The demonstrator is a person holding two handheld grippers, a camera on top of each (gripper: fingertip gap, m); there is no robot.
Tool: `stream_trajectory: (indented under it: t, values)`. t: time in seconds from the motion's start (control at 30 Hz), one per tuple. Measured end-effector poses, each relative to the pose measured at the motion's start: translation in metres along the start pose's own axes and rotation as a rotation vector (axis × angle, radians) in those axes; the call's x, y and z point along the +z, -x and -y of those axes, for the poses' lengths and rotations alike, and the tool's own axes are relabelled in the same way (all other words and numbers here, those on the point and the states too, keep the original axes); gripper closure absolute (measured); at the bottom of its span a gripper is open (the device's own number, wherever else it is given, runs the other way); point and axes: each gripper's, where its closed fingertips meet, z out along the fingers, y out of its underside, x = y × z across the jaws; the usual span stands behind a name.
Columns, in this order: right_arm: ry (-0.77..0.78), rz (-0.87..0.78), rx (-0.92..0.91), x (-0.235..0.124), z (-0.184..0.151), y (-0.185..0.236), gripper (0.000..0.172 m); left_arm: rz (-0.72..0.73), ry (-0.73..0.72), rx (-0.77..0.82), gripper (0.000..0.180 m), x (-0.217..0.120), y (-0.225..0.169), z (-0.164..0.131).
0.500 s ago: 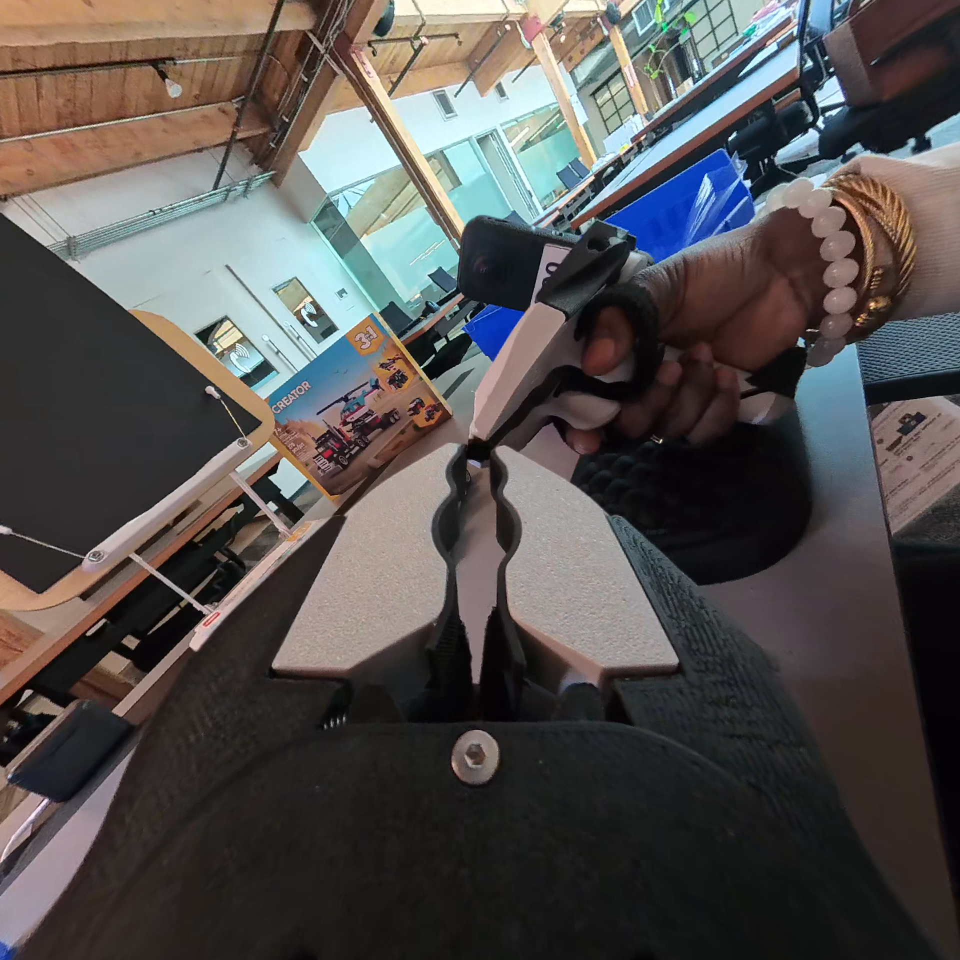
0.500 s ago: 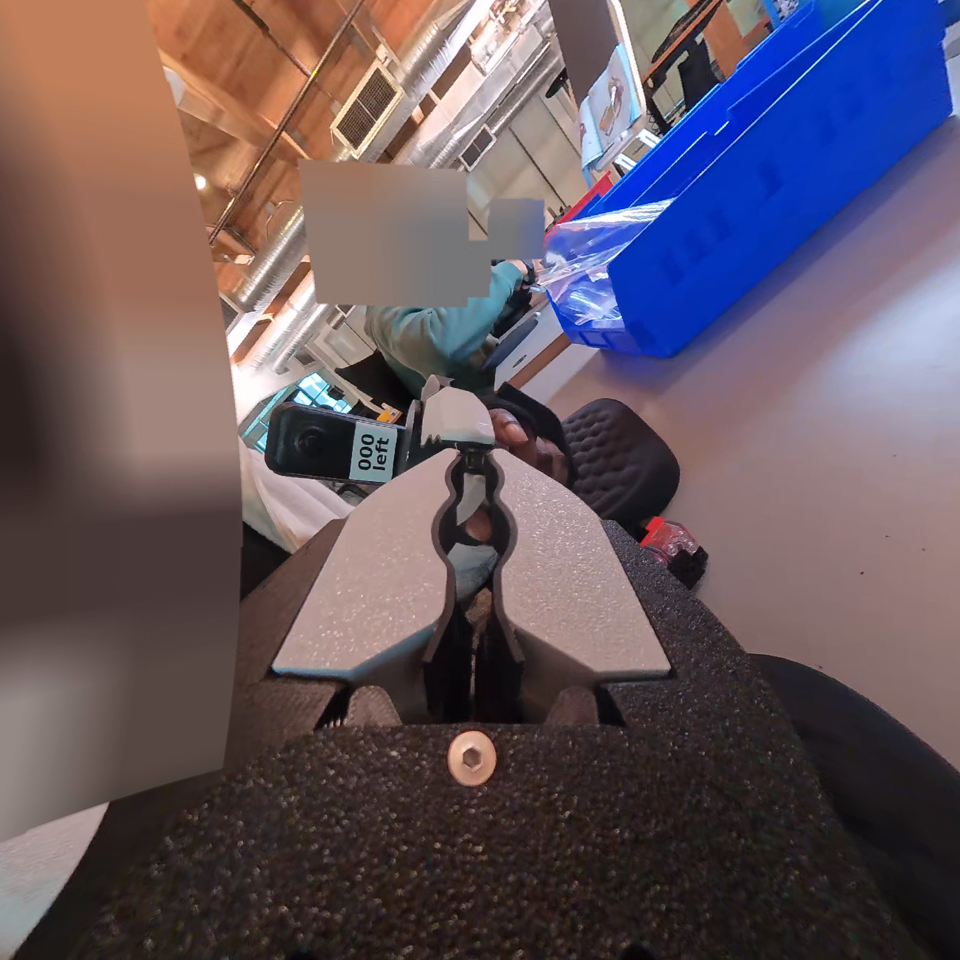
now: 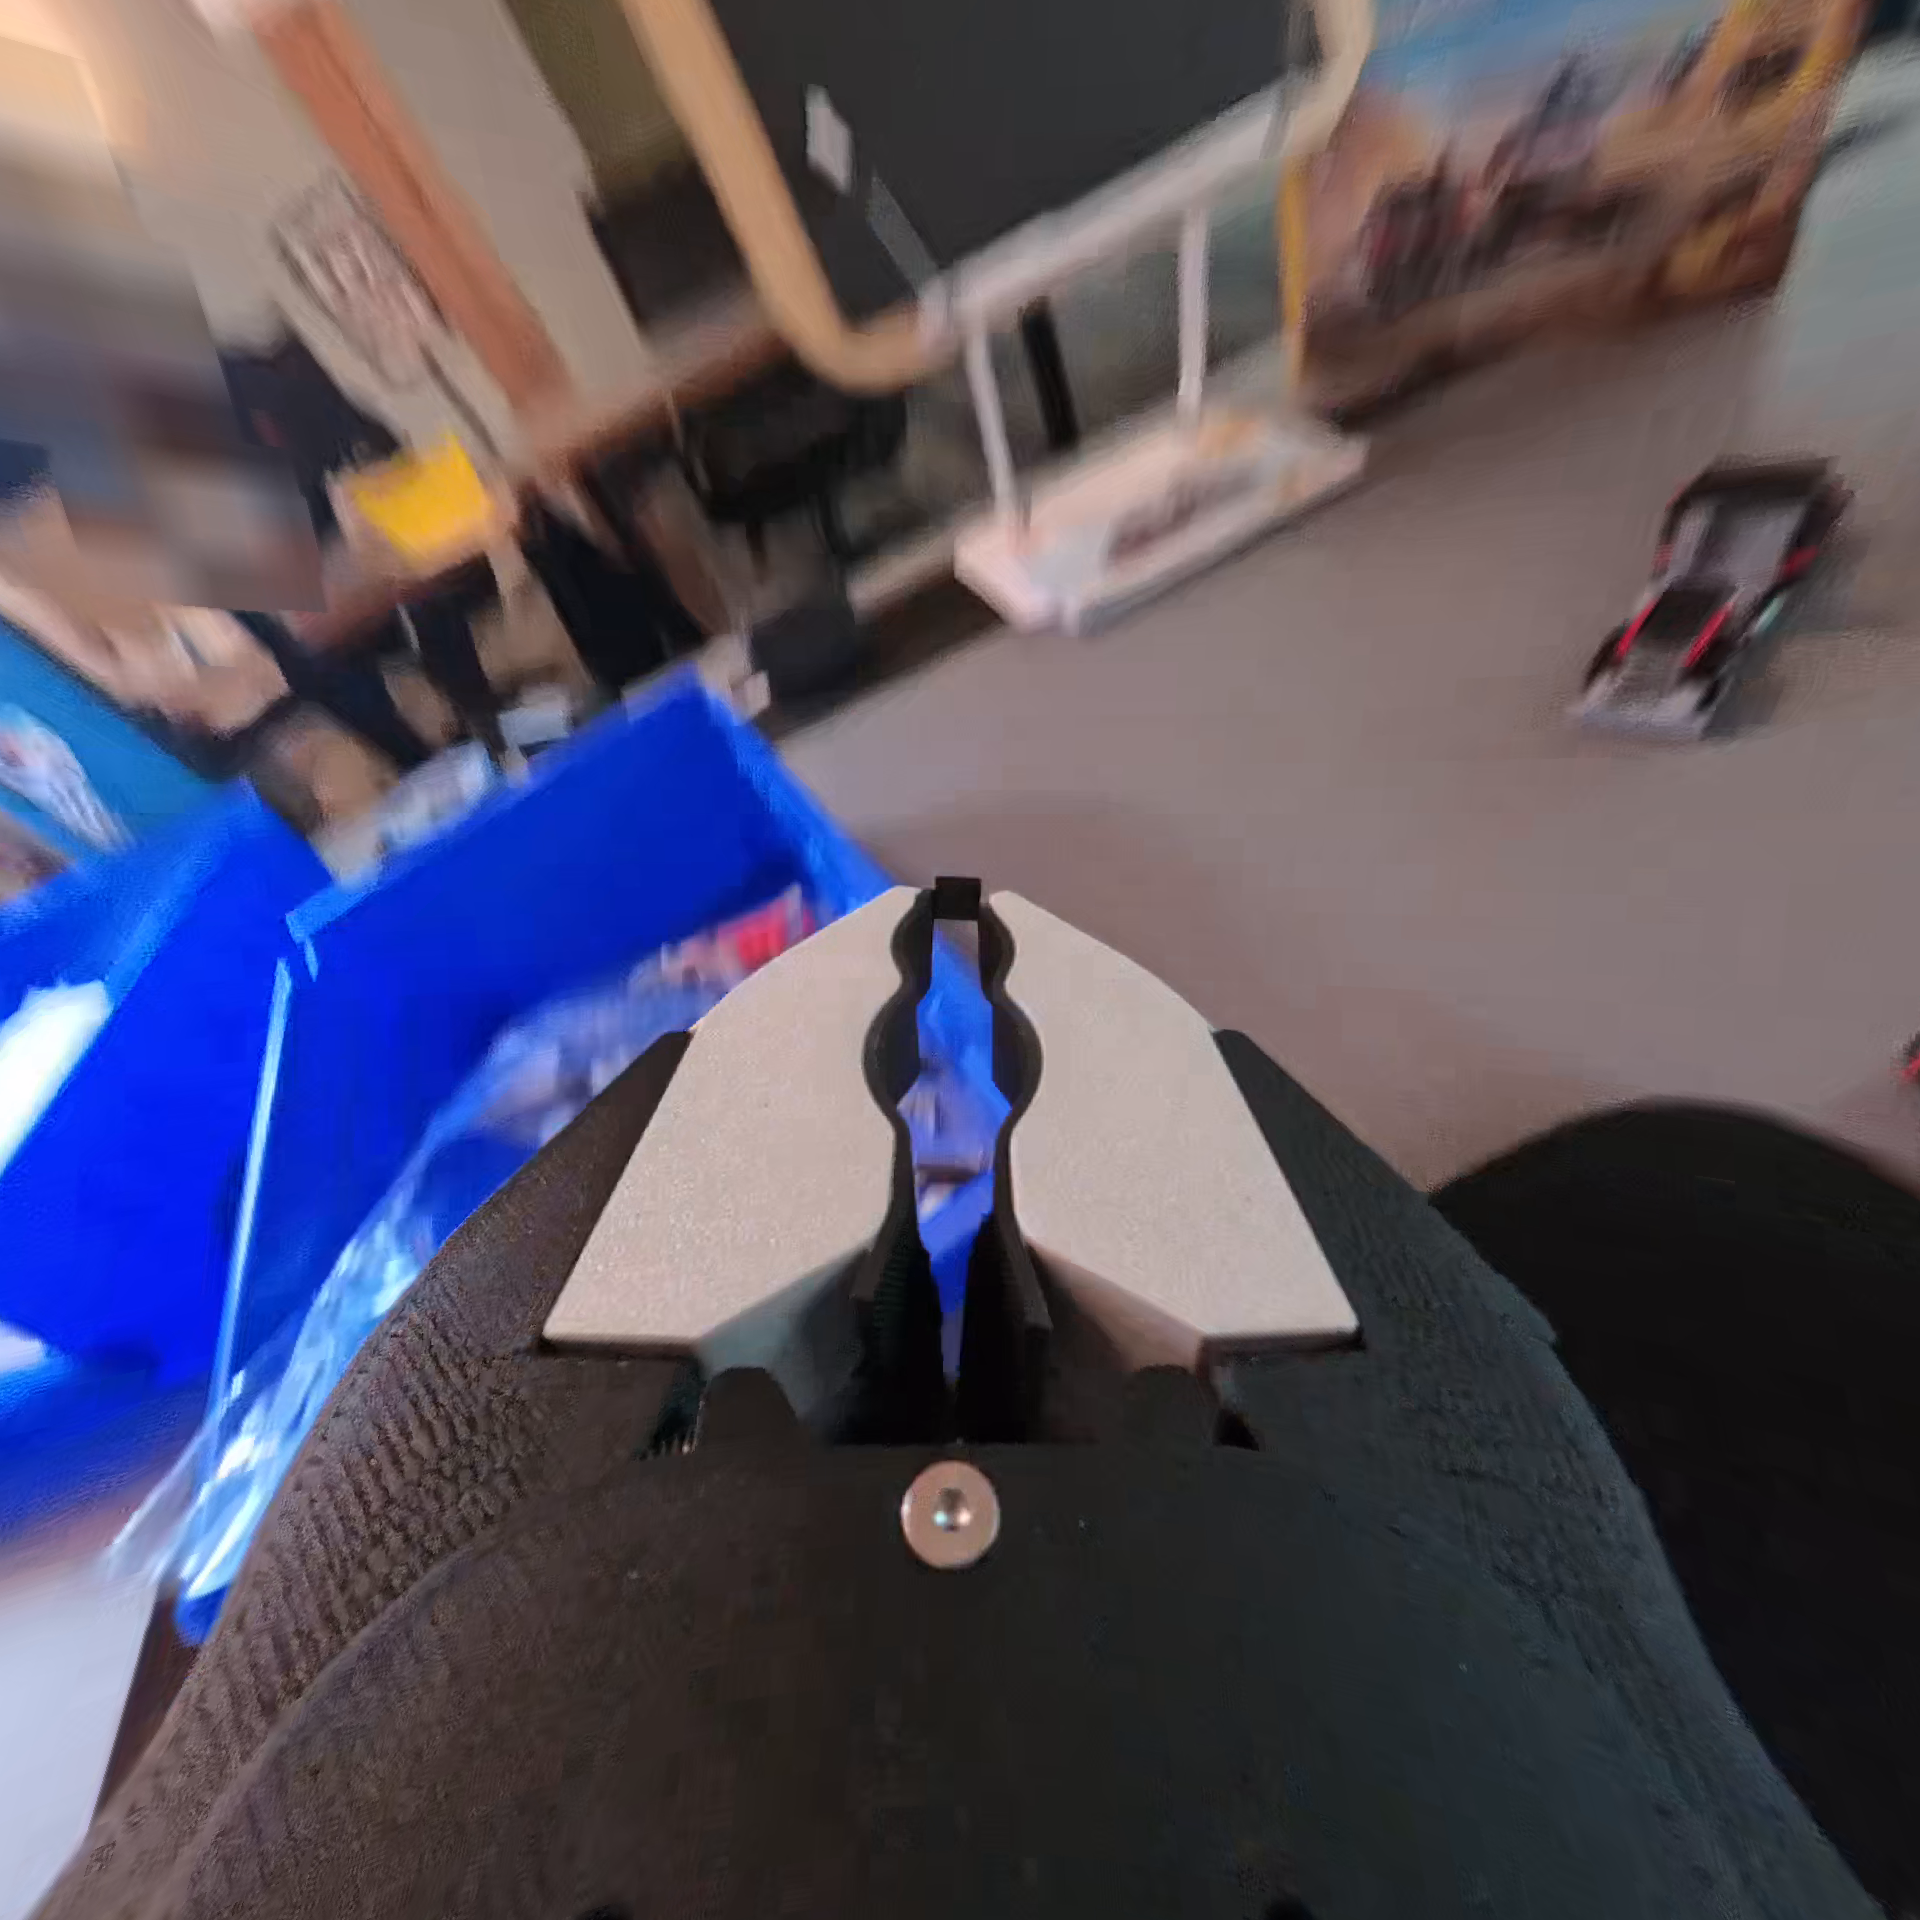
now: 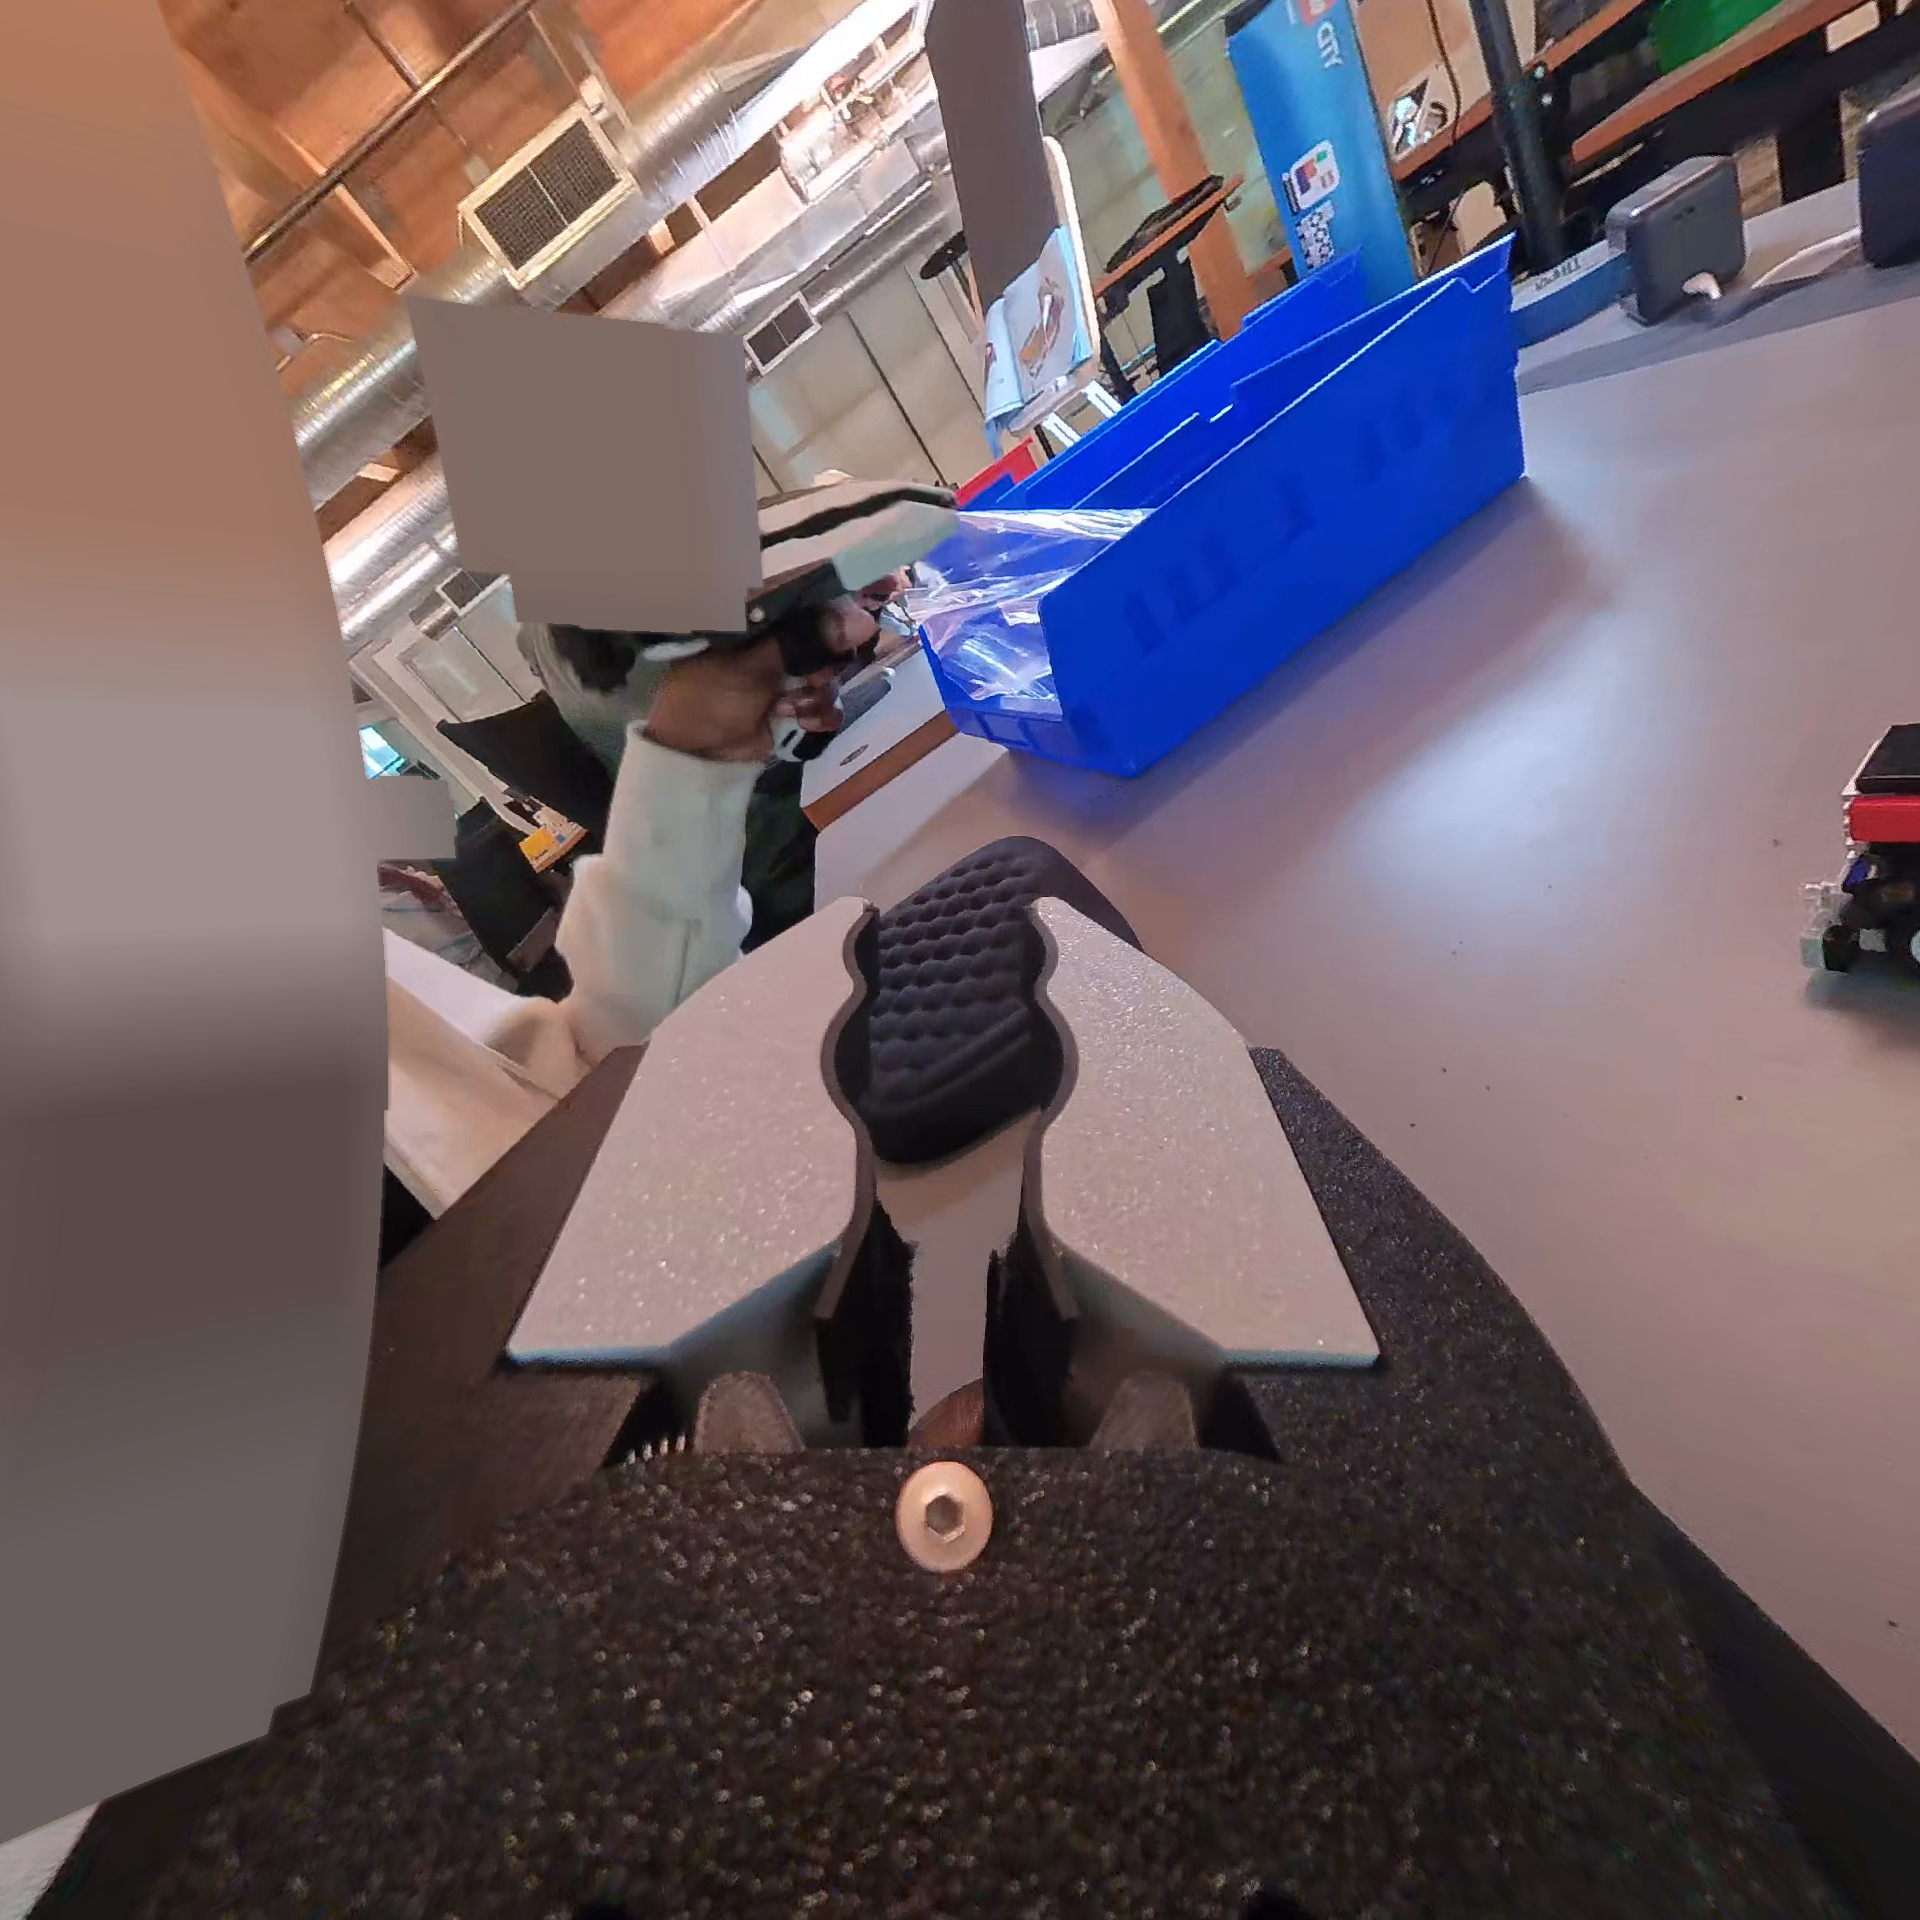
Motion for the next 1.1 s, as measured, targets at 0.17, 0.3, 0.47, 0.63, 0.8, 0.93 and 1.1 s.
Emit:
stream_trajectory:
  t: [0.17, 0.3, 0.47, 0.63, 0.8, 0.93, 1.1]
  values:
    - [0.013, -0.015, -0.020, 0.001, -0.002, 0.000, 0.146, -0.024, 0.299, -0.037, 0.156, 0.020, 0.030, -0.054]
    - [0.011, -0.020, -0.016, 0.001, -0.002, -0.002, 0.146, -0.014, 0.305, -0.007, 0.155, 0.022, 0.029, -0.057]
    - [0.029, -0.016, -0.010, 0.002, -0.005, -0.002, 0.146, -0.035, 0.345, 0.072, 0.150, 0.023, 0.025, -0.062]
    - [0.017, -0.017, -0.009, 0.001, -0.003, -0.002, 0.146, -0.102, 0.361, 0.151, 0.148, 0.028, 0.016, -0.061]
    - [0.008, -0.015, -0.008, 0.001, -0.002, -0.002, 0.147, -0.130, 0.409, 0.239, 0.146, 0.030, 0.015, -0.065]
    - [0.004, -0.012, -0.001, 0.000, -0.002, -0.002, 0.147, -0.140, 0.402, 0.274, 0.146, 0.030, 0.016, -0.063]
    - [-0.007, -0.013, 0.000, -0.001, 0.000, -0.002, 0.147, -0.154, 0.355, 0.276, 0.146, 0.029, 0.017, -0.055]
